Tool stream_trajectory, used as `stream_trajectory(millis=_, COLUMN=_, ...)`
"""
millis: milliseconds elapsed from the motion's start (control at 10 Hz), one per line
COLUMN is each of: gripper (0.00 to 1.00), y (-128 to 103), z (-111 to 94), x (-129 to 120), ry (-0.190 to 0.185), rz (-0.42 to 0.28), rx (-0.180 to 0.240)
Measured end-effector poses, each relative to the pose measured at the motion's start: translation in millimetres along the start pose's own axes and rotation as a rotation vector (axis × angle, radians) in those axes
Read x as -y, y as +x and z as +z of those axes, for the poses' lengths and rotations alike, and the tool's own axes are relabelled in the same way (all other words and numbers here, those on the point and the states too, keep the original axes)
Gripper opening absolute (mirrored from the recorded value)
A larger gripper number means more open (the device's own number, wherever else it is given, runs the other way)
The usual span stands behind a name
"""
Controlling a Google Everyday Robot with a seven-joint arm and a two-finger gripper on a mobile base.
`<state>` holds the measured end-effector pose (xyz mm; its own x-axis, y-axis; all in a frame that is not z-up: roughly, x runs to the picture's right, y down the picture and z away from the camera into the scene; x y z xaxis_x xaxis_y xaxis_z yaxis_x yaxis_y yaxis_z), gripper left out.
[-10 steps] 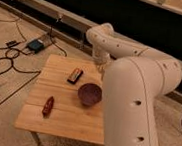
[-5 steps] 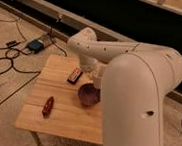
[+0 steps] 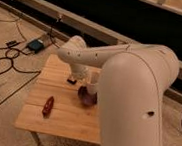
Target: Place the ceramic cup in the ceramic bowl
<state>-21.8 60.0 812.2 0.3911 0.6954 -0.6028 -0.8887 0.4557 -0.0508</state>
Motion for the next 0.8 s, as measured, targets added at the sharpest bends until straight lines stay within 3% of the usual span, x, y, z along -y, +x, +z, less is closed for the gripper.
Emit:
stream_trajectory(millis=400, gripper=0.00, y=8, z=19, x=-13, ry=-0.014, rz=-0.005, rx=0.003)
stream_trajectory(millis=800, gripper=0.27, y=11, z=32, x=-16, ry=-0.015, rz=-0.003, rx=-0.003)
